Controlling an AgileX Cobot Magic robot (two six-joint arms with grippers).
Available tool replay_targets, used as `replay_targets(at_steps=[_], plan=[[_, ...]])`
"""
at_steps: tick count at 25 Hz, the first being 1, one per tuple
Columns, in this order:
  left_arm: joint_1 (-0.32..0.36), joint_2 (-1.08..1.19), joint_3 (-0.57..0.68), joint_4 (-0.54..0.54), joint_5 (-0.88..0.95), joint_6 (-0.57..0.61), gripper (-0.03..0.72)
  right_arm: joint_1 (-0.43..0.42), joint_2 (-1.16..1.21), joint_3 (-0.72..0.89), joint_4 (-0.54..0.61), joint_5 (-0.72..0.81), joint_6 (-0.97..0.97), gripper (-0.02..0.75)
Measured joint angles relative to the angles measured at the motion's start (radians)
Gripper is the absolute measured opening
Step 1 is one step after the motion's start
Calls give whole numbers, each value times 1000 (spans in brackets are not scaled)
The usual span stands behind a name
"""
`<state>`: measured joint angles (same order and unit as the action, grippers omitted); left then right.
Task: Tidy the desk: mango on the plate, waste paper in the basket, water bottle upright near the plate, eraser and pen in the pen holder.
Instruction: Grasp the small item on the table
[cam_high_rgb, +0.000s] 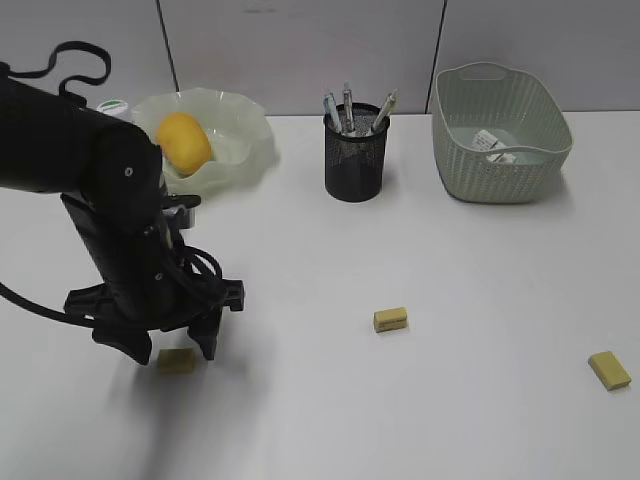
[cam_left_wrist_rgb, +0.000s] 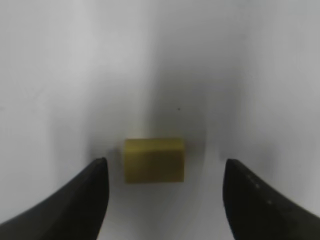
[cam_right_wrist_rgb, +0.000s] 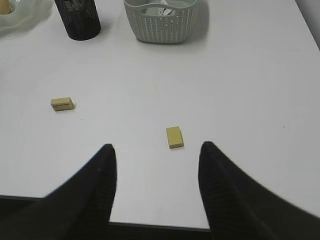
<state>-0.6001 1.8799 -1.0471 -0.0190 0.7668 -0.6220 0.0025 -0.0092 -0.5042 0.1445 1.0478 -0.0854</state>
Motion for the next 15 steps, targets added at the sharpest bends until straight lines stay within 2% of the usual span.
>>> replay_targets(at_steps=[15], plan=[[0, 60, -2, 0, -20, -9, 443, 0, 0, 0, 0, -1, 1, 422]])
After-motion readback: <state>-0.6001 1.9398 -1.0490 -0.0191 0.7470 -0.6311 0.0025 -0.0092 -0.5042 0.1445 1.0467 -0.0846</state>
